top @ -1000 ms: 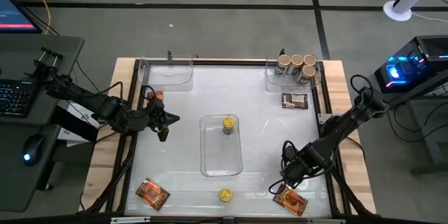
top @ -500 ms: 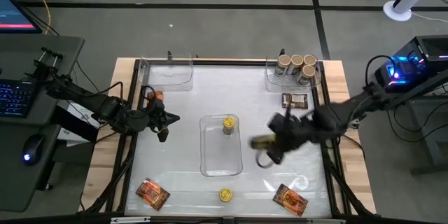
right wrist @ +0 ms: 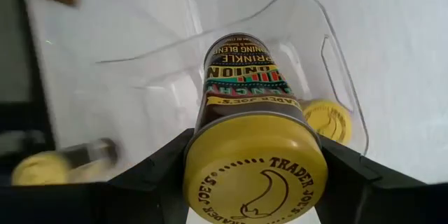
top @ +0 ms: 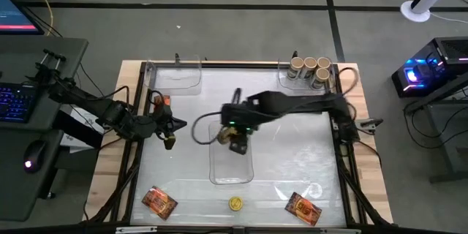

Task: Sort spices by type
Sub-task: Put the right yellow seasoning bottle into the transparent bin aligned with the other yellow seasoning bottle

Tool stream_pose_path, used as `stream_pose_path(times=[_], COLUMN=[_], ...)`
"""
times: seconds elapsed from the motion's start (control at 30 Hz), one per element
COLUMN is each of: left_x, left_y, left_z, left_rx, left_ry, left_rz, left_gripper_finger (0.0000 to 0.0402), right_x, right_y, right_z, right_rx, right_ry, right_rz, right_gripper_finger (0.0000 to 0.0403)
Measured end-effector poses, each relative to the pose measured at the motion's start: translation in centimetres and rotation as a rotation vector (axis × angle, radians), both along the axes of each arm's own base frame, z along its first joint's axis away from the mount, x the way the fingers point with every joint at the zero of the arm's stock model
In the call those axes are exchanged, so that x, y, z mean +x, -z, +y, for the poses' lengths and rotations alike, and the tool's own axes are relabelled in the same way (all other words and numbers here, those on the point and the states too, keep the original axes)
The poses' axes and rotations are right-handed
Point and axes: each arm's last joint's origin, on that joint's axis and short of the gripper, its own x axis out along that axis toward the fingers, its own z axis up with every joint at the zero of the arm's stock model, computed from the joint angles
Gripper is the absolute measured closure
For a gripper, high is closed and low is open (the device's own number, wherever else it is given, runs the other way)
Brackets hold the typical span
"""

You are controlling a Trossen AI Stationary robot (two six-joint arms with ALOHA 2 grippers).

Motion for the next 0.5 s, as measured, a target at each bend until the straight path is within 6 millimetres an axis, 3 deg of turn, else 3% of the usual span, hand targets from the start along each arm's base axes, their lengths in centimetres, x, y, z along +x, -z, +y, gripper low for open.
stream_pose_path(times=[0.17,0.37,0.5], left_x=[0.0,0.0,0.0], left_y=[0.0,0.0,0.0], left_z=[0.0,0.0,0.1], left_rx=[0.001,0.004,0.018], left_ry=[0.0,-0.004,-0.02], left_rz=[0.002,0.001,-0.002], left_gripper_finger=[0.0402,0.0401,0.0402], right_x=[2.4,1.5,1.6], right_y=[3.4,6.9,9.3], right_z=[-0.6,0.1,0.2], right_rx=[0.053,0.087,0.089], right_ry=[-0.03,-0.057,-0.027], right_rz=[0.157,0.418,0.474], right_gripper_finger=[0.0185,0.0185,0.0185])
